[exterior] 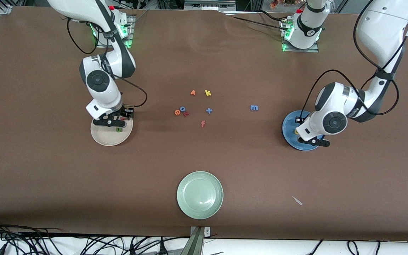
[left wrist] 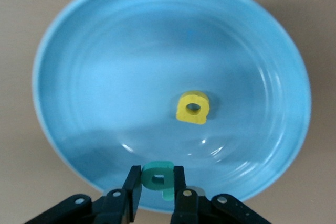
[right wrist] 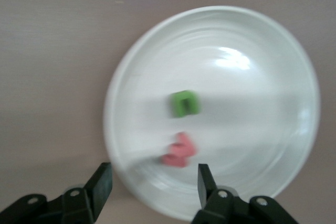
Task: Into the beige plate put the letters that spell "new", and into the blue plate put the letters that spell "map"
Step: 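Grasp the orange o with the right gripper while the left gripper grasps the blue E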
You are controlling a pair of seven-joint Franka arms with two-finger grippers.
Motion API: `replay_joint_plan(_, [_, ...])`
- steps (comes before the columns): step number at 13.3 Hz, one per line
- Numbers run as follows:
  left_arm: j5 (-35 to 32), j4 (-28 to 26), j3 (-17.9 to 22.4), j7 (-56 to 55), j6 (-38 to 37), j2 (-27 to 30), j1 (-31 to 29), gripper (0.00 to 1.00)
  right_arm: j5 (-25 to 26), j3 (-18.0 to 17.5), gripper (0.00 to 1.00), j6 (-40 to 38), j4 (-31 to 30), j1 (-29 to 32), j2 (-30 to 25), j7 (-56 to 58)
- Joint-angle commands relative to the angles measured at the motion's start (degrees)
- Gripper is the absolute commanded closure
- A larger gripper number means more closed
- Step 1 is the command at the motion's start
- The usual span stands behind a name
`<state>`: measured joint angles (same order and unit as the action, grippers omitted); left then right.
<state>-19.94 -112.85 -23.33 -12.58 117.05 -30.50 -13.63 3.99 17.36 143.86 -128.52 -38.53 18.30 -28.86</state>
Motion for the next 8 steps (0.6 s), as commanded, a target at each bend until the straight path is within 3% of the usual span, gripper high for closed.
replay_joint_plan(1, [-1.77,-0.17,-0.92,0.11,-0.67,1.75,-0.52,0.0,-0.65,-6.18,0.26,0.11,1.51,-0.58,-0.55,-13.79])
replay_joint_plan(5, [6.9,0.71,-3.21,-1.9,-2.35,5.79,-0.52,0.0,-0.65,-13.13,0.26,0.46,7.05,-1.02,3.4,-32.09])
replay_joint_plan(8, [11.77,1.15,-4.61,-14.51,-2.88,7.29,-0.08,0.0,-0.65,-13.76,0.26,3.25,9.69,-3.21,7.79,-41.34])
